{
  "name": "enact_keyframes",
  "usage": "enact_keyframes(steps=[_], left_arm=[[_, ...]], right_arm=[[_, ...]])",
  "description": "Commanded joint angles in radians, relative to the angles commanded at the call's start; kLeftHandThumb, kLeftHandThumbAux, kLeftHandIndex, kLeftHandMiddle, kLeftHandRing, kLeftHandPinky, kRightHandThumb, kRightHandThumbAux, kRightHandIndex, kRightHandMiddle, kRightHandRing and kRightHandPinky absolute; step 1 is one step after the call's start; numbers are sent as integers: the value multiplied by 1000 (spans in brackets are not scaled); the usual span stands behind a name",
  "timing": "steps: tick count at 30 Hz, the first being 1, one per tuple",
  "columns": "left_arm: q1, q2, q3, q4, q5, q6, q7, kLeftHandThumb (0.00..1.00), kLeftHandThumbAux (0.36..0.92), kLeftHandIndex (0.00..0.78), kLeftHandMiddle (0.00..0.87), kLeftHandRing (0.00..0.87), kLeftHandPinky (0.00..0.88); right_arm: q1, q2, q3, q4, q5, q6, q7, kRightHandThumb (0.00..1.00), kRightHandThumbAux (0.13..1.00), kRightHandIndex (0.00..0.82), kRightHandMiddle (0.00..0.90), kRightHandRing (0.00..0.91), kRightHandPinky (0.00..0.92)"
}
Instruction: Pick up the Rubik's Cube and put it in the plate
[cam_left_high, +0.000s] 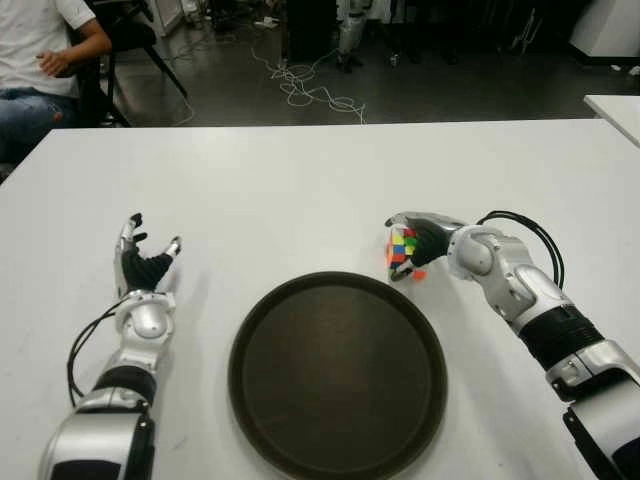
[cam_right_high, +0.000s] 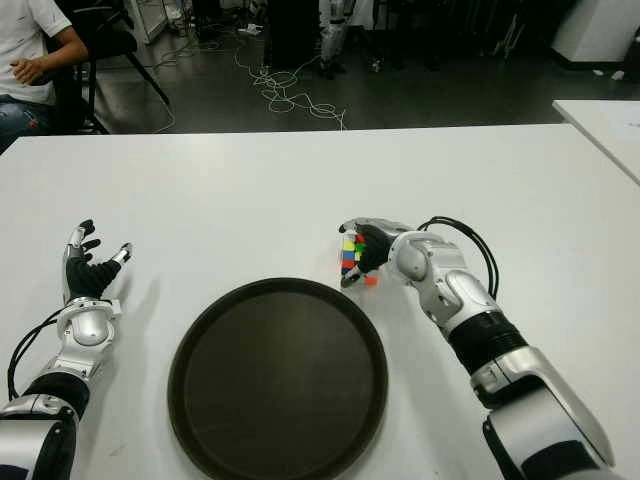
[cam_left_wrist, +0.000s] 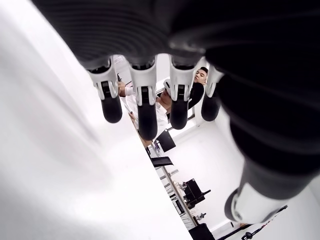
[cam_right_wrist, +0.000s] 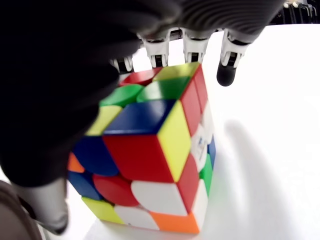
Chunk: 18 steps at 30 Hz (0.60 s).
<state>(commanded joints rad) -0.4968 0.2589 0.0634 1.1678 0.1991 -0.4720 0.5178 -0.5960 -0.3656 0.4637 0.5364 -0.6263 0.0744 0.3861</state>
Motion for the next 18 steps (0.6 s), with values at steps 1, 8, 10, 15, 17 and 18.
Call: enact_keyframes(steps=[1,8,10,15,17,18], left_arm=[[0,0,0,0,0,-1,0,13,736,114,154,166,182],[1,3,-6,1,8,-1,6,6,727,110,149,154,155],[2,3,-7,1,9,-1,7,4,725,110,152,157,159],[3,4,-5,0,7,0,8,16,729,106,150,153,158],[3,4,-5,0,7,1,9,21,730,107,150,153,160],[2,4,-5,1,7,2,10,24,730,107,150,153,161]], right_arm=[[-3,2,2,12,0,-3,-3,0,713,2,44,15,0],[5,-1,0,-22,0,16,20,0,697,10,57,27,0],[8,-1,-2,-28,3,17,20,0,696,10,59,29,0],[3,6,-3,8,14,-10,3,0,704,6,55,27,0],[2,4,-3,10,17,-17,2,0,704,5,52,25,0],[1,3,-2,13,17,-22,2,0,704,5,51,24,0]])
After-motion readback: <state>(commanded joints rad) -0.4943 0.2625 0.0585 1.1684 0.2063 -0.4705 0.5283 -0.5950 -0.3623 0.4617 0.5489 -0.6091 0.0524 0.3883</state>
